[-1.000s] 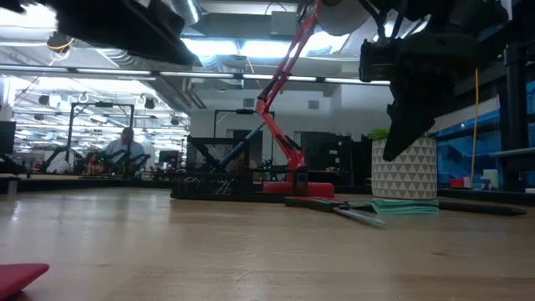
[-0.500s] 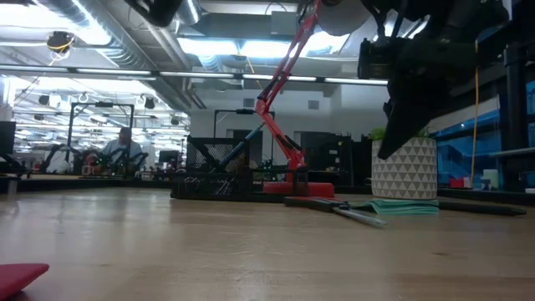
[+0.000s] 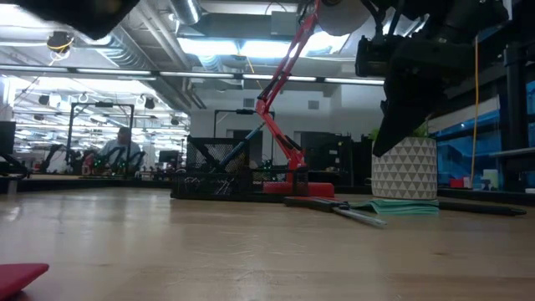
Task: Pick and place office supplies into organizer
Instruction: Put the red eraser into the black desk organizer
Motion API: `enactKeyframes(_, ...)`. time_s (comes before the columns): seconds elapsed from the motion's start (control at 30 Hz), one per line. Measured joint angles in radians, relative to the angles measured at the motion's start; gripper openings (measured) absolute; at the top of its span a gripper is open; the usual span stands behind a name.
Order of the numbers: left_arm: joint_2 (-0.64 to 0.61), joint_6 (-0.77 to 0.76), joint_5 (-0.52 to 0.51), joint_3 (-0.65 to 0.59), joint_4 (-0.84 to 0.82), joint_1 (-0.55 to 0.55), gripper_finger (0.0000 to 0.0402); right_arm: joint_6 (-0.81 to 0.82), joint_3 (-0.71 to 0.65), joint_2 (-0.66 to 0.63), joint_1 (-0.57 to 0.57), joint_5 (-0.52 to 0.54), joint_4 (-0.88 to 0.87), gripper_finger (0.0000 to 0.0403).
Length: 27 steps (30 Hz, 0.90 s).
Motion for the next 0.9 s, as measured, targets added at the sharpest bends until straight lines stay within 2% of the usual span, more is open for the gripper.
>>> enactKeyframes(0.1,0.058,-0.083,0.017,0.05,-0.086,-0.001,0.0187,0.0,0.0,0.0,0.0,0.0,0.002,0.0186)
enactKeyframes(0.37,0.15,-0.207,0.076,0.089,-0.092,0.001,0.0187,-0.029,0.0,0.0,0.0,0.001,0.005,0.0186)
enactKeyframes(0.63,0.176,-0.323,0.076,0.089,-0.168,0.01,0.0187,-0.055,0.0,0.0,0.0,0.0,0.004,0.0186)
enactKeyframes(0.9,0.177,-0.33,0.14,0.089,-0.168,0.037,0.0187,-0.08,0.0,0.0,0.0,0.0,0.004,0.0186)
